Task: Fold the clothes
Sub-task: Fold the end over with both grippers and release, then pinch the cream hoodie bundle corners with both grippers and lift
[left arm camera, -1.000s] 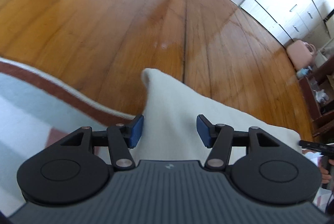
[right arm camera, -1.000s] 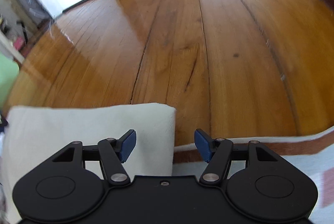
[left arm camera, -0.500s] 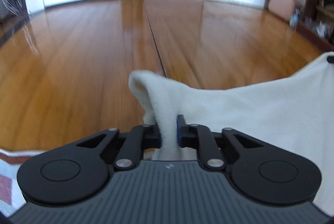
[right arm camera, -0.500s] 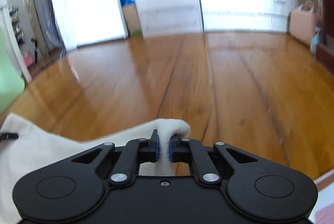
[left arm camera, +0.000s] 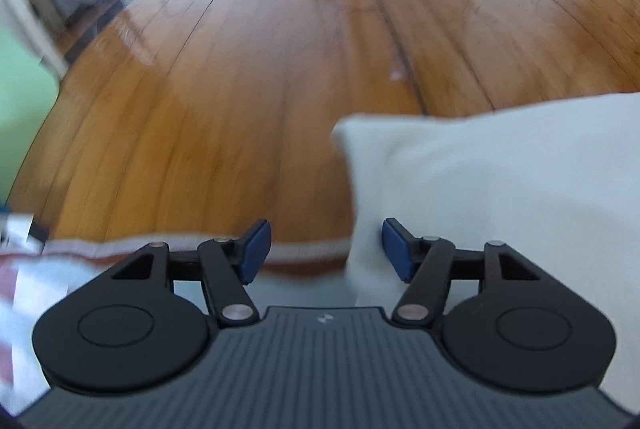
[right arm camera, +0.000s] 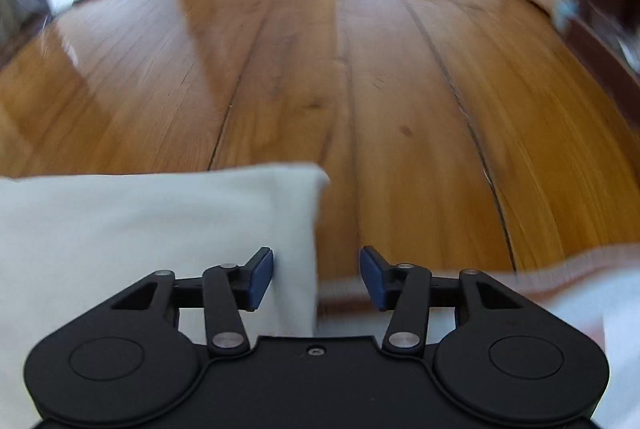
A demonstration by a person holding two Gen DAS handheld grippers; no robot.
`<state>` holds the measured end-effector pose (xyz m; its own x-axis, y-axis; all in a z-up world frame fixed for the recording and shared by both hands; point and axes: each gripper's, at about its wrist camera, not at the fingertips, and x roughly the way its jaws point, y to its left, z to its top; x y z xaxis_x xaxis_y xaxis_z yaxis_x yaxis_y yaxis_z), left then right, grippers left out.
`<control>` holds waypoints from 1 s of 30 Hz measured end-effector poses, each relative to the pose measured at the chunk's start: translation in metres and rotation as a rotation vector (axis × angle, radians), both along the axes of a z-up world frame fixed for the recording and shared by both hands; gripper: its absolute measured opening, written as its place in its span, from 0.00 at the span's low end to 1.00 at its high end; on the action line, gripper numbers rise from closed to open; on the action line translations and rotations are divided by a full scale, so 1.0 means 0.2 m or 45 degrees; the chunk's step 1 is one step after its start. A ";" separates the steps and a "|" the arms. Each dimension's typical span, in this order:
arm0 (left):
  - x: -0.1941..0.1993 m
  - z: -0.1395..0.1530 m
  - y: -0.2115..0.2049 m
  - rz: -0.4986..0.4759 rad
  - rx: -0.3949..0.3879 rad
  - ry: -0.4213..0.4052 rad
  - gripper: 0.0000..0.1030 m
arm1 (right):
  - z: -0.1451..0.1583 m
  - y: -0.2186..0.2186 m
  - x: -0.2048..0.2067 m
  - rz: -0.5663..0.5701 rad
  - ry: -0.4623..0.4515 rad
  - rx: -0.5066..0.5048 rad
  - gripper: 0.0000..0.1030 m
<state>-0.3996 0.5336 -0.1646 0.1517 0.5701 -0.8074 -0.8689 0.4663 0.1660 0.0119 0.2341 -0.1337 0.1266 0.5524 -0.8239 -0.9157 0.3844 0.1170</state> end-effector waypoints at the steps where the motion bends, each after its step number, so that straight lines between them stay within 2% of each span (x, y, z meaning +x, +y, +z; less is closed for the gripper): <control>1: -0.07 0.04 -0.05 0.015 -0.042 -0.086 0.59 | 0.01 -0.10 0.02 -0.032 0.101 0.026 0.53; 3: -0.21 0.13 -0.14 0.045 -0.130 -0.272 0.59 | 0.02 -0.32 0.04 -0.082 0.312 0.081 0.53; 4: -0.24 0.13 -0.17 0.063 -0.172 -0.323 0.59 | 0.02 -0.40 0.03 -0.090 0.402 0.096 0.53; 6: -0.31 0.12 -0.23 0.098 -0.257 -0.418 0.59 | 0.02 -0.49 -0.01 -0.098 0.467 0.071 0.53; 10: -0.43 0.11 -0.35 0.170 -0.427 -0.609 0.61 | -0.03 -0.61 -0.13 -0.098 0.367 0.018 0.53; 12: -0.46 0.09 -0.38 0.255 -0.470 -0.669 0.70 | -0.08 -0.66 -0.17 -0.074 0.321 -0.004 0.52; 13: -0.47 0.07 -0.40 0.270 -0.487 -0.673 0.70 | -0.09 -0.67 -0.19 -0.065 0.293 -0.009 0.51; 14: -0.48 0.05 -0.41 0.282 -0.504 -0.675 0.70 | -0.09 -0.66 -0.23 -0.065 0.243 0.025 0.45; 15: -0.50 0.04 -0.43 0.294 -0.521 -0.677 0.66 | -0.08 -0.66 -0.26 -0.065 0.193 0.059 0.26; 16: -0.49 0.04 -0.46 0.273 -0.509 -0.646 0.56 | -0.07 -0.65 -0.30 -0.061 0.135 0.092 0.22; 18: -0.47 0.06 -0.51 0.226 -0.480 -0.580 0.29 | 0.00 -0.65 -0.41 0.000 -0.071 0.151 0.20; 20: -0.45 0.05 -0.52 0.220 -0.455 -0.582 0.33 | 0.04 -0.63 -0.51 0.117 -0.291 0.130 0.20; 21: -0.47 0.06 -0.52 0.233 -0.456 -0.592 0.41 | 0.03 -0.62 -0.53 0.159 -0.348 0.109 0.21; 22: -0.47 0.05 -0.52 0.240 -0.462 -0.583 0.42 | 0.02 -0.61 -0.56 0.194 -0.396 0.089 0.22; 23: -0.46 0.03 -0.50 0.247 -0.467 -0.573 0.44 | 0.00 -0.60 -0.57 0.186 -0.400 0.070 0.23; 25: -0.44 -0.01 -0.49 0.258 -0.507 -0.526 0.61 | 0.00 -0.61 -0.56 0.131 -0.358 0.046 0.38; 26: -0.43 -0.03 -0.50 0.263 -0.542 -0.488 0.68 | 0.00 -0.62 -0.55 0.117 -0.330 0.054 0.38; 27: -0.41 -0.06 -0.50 0.268 -0.578 -0.450 0.82 | 0.00 -0.63 -0.54 0.103 -0.302 0.063 0.38; 28: -0.40 -0.09 -0.50 0.273 -0.614 -0.411 0.91 | 0.00 -0.64 -0.53 0.089 -0.274 0.072 0.38; 30: -0.37 -0.15 -0.50 0.288 -0.647 -0.314 0.88 | 0.01 -0.66 -0.51 0.058 -0.223 0.081 0.38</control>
